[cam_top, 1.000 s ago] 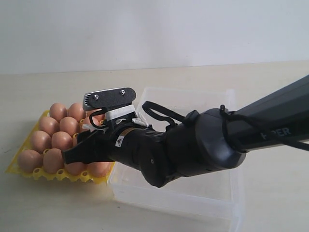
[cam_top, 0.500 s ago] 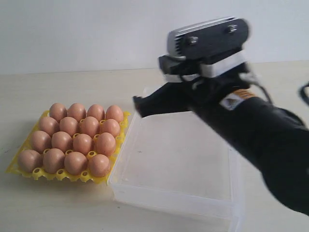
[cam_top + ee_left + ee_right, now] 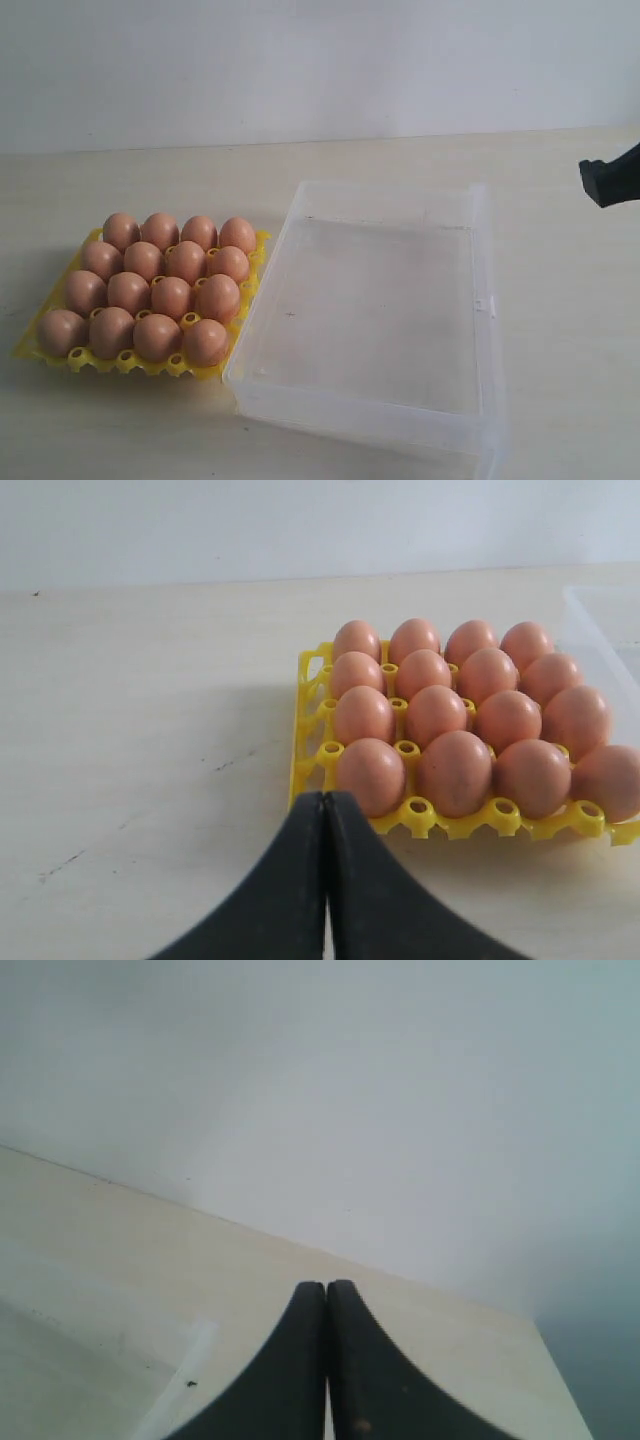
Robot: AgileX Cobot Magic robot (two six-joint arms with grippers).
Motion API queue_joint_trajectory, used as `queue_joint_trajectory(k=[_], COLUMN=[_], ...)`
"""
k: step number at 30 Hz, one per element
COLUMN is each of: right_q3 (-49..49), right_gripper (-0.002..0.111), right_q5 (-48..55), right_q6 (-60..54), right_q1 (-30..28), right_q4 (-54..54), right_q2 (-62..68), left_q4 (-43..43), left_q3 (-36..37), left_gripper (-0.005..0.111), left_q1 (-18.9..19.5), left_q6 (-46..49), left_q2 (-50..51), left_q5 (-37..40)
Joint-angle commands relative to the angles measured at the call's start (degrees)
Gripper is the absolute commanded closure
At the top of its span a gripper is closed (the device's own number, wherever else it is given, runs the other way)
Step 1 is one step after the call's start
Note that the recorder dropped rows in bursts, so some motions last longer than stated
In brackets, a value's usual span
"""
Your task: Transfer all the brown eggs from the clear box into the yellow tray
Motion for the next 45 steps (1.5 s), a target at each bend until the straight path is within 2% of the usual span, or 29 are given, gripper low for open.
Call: queue_joint_trajectory(k=[1, 4, 8, 13, 16, 19, 25, 31, 37, 42, 45], right_q3=[3.2, 3.5, 3.5, 3.6, 3.6, 3.6, 3.8, 4.1, 10.6, 20.0, 26.5], right_gripper=[0.108, 0.108, 0.108, 0.108, 0.108, 0.108, 0.108, 0.108, 0.108, 0.108, 0.108], right_q5=[15.2, 24.5, 31.1, 32.8, 31.0, 30.1, 36.1, 42.4, 42.1, 41.0, 38.8], right_q6=[6.0, 9.7, 10.4, 11.1, 8.8, 5.7, 5.1, 5.1, 5.1, 5.6, 11.3], right_q1=[-9.3, -15.4, -21.8, -25.1, -26.3, -27.7, -33.0, -37.5, -39.0, -39.0, -39.0], right_q4=[-6.7, -12.0, -13.8, -15.0, -21.3, -22.5, -25.1, -35.6, -41.4, -40.6, -36.9], right_q2=[-0.9, 0.2, 1.9, 1.9, 1.9, 1.9, 2.7, 2.4, -7.6, -21.9, -30.2], left_q4=[-0.1, -0.1, -0.1, -0.1, -0.1, -0.1, -0.1, -0.1, -0.1, -0.1, -0.1], left_q3=[-0.2, -0.2, -0.2, -0.2, -0.2, -0.2, -0.2, -0.2, -0.2, -0.2, -0.2], left_gripper=[0.107, 0.107, 0.107, 0.107, 0.107, 0.107, 0.107, 0.107, 0.107, 0.107, 0.107], left_q1=[0.1, 0.1, 0.1, 0.1, 0.1, 0.1, 0.1, 0.1, 0.1, 0.1, 0.1], left_q6=[0.0, 0.0, 0.0, 0.0, 0.0, 0.0, 0.0, 0.0, 0.0, 0.0, 0.0], left_q2=[-0.3, -0.3, -0.3, -0.3, -0.3, -0.3, -0.3, -0.3, -0.3, -0.3, -0.3], left_q5=[-0.6, -0.6, -0.6, -0.6, -0.6, -0.6, -0.6, -0.6, -0.6, -0.6, -0.6])
